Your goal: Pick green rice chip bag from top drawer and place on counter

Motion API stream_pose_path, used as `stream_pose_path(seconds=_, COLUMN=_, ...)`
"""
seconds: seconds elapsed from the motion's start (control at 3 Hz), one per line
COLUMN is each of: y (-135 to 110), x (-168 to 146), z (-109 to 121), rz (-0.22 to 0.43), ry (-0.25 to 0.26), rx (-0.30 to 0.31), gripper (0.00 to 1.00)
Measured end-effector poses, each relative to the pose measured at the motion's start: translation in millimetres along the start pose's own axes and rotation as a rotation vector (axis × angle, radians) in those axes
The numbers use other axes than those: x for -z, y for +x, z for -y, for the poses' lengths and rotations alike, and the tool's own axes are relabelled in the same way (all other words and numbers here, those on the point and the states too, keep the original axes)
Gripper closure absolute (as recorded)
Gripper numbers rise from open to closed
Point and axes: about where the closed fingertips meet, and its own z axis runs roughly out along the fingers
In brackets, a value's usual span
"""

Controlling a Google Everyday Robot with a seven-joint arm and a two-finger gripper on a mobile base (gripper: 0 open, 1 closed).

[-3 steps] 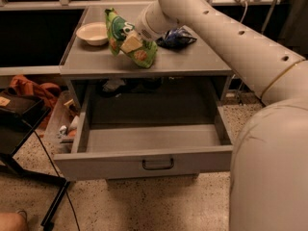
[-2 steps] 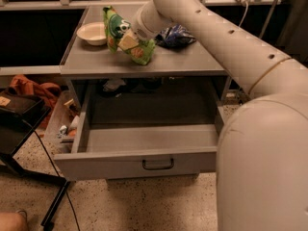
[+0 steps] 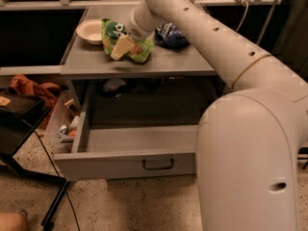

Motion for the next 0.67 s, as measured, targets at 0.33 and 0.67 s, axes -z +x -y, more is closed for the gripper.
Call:
stream_pose_path(seconds=0.33, y=4.8, x=-3.8, z=-0.1, rz=-0.033, ry=-0.022, rx=0.007, gripper=0.0)
stream_pose_path(seconds=0.67, y=12.1, x=7.6, z=3.5, rz=-0.059, ry=-0.036, rx=0.006, gripper=0.0)
